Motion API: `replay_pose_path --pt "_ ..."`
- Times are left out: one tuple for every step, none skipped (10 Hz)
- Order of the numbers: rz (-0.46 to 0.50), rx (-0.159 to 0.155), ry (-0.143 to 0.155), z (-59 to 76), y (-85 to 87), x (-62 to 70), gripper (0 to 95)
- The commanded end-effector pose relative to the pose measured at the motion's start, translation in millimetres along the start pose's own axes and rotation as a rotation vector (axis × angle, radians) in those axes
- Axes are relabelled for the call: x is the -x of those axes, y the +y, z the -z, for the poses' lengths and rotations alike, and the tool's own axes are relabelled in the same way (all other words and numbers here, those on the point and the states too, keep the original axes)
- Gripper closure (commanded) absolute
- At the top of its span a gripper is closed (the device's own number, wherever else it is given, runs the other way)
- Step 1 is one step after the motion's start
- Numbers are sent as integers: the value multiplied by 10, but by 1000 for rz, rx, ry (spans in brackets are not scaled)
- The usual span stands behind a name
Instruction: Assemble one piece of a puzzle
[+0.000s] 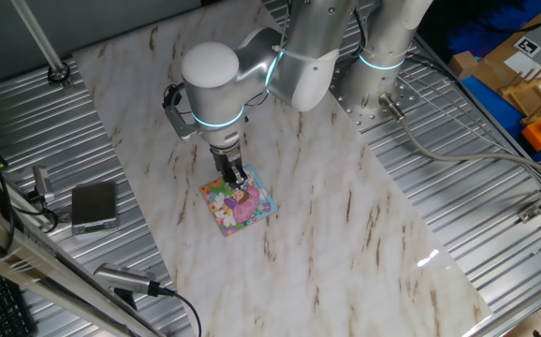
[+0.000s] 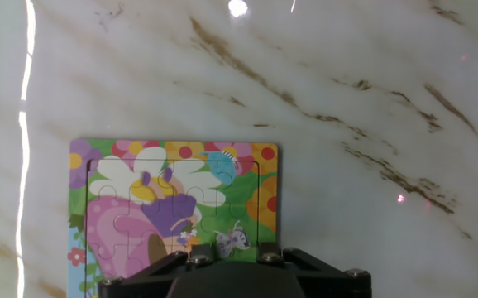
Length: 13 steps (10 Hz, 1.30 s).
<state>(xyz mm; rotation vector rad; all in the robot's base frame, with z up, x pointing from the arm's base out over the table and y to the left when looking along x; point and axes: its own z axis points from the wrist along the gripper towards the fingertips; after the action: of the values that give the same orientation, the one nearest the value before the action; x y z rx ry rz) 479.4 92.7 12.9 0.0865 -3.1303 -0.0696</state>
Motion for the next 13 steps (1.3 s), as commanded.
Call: replay_pose_path --pt "5 1 0 -2 0 -2 570" --pt "6 1 0 -3 0 -5 570" --pt "6 1 1 -4 0 -7 570" --pt "6 1 2 -5 1 -10 570" --pt "6 2 2 -6 1 -11 570" --pt "9 1 2 3 4 -13 570" --pt "8 2 2 18 10 -18 570" --pt "4 3 2 53 26 -25 570" --pt "4 1 3 81 36 -33 570" --pt "8 2 1 102 34 -40 760" --pt "11 6 -1 113 24 -44 950" --pt "16 14 0 117 21 -47 950" --pt "16 14 0 118 21 -47 950"
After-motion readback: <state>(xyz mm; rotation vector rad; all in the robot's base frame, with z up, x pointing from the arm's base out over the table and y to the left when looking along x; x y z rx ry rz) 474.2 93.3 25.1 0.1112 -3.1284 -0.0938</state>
